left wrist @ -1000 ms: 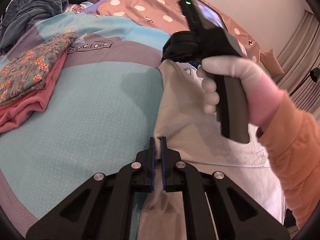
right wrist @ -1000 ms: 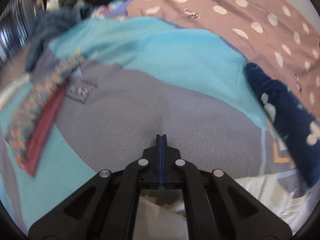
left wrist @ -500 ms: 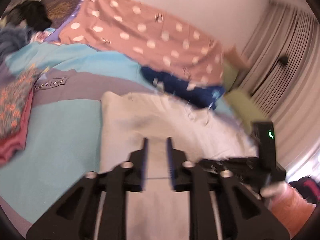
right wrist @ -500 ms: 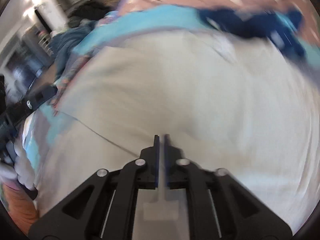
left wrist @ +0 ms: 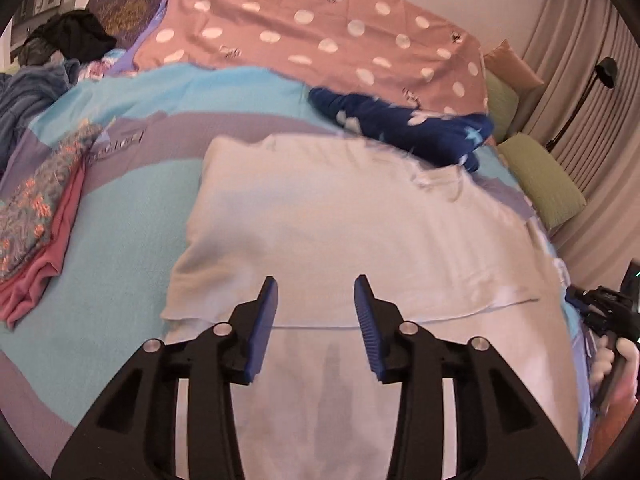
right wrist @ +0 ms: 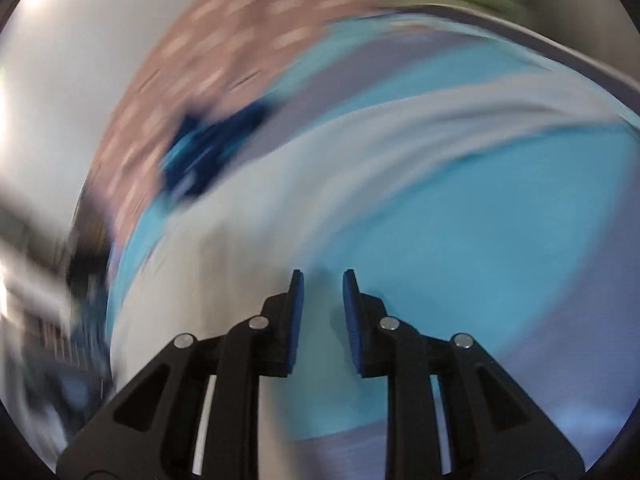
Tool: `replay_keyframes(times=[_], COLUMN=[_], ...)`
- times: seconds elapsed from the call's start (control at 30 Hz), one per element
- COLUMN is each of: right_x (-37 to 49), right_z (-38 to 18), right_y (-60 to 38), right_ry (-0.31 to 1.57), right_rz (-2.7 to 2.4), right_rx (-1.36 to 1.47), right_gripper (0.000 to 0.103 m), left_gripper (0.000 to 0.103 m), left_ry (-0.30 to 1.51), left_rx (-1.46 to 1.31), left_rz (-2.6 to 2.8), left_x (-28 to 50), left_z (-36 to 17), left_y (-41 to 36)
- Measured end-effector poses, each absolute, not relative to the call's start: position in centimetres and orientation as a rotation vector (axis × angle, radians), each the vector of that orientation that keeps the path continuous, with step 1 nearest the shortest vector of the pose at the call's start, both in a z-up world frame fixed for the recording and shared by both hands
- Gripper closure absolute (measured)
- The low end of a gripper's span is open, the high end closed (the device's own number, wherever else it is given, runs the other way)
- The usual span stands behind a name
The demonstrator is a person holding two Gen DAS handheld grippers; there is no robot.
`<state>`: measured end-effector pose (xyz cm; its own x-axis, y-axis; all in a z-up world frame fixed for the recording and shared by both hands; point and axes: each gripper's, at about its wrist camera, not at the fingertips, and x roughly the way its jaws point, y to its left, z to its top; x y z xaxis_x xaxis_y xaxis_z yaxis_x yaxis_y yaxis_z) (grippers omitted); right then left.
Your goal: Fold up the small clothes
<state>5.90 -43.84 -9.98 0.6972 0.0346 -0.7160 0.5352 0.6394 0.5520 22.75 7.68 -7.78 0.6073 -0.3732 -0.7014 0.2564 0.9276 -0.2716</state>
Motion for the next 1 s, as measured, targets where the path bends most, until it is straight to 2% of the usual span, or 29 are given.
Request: replay_keyframes(times=[0.03, 0.07, 0.1, 0.13, 0.2, 0.3, 0.5, 0.57, 0.6, 0.63, 0.67, 0.8, 1.0], right_x=[4.4, 3.0, 2.3, 1.2, -0.9, -2.1, -2.5, -2.5, -2.6, -1.9, -1.4, -1.9, 5.7], right_z=[-10.7, -11.6, -12.0, -12.8, -14.3, -16.1, -18.4, -18.8, -18.9, -18.9, -19.2, -18.0, -7.0], right_y=[-47.0, -50.1, -51.3, -53.7, -57.2, -60.2, -64.7, -65.7, -66.1, -66.8, -67.1, -66.5, -57.9], right_ry=[0.754, 0.746, 0.736, 0.707, 0.638, 0.526, 0.379, 0.349, 0.35, 0.356, 0.359, 0.273, 0.263], right_rz=[-0.418, -0.514, -0.548, -0.586, -0.611, -0.584, -0.602, -0.627, -0.648, -0.659, -0.662, -0.612, -0.205], right_rx=[0.89, 0.928, 0.947, 0.994, 1.12, 1.289, 1.43, 1.433, 1.416, 1.408, 1.403, 1.399, 1.16], right_gripper=[0.075, 0.071, 0.065, 0.062, 0.061, 0.052, 0.052, 0.057, 0.069, 0.087, 0.096, 0.097, 0.097], left_gripper=[0.058, 0.049, 0.044, 0.038, 0.036, 0.034, 0.034, 0.034, 0.033, 0.033, 0.033, 0.033, 0.034], left_ry=[0.835, 0.828, 0.817, 0.809, 0.803, 0.829, 0.859, 0.861, 0.862, 0.865, 0.866, 0.865, 0.848], left_rx=[-0.153, -0.157, -0.157, -0.149, -0.105, -0.089, -0.131, -0.114, -0.108, -0.102, -0.101, -0.109, -0.143], left_rz=[-0.367, -0.364, -0.352, -0.343, -0.338, -0.351, -0.383, -0.374, -0.371, -0.368, -0.367, -0.373, -0.356], left_x=[22.5, 22.3, 21.9, 21.8, 21.5, 21.5, 22.1, 22.2, 22.2, 22.4, 22.4, 22.5, 22.9], left_z=[-7.4, -7.0, -6.7, -6.4, -6.3, -6.6, -7.5, -7.7, -7.8, -8.0, -8.1, -8.2, -8.0], left_y=[7.4, 7.1, 6.5, 6.1, 4.6, 2.9, 1.3, 0.8, 0.7, 0.6, 0.6, 1.1, 2.5])
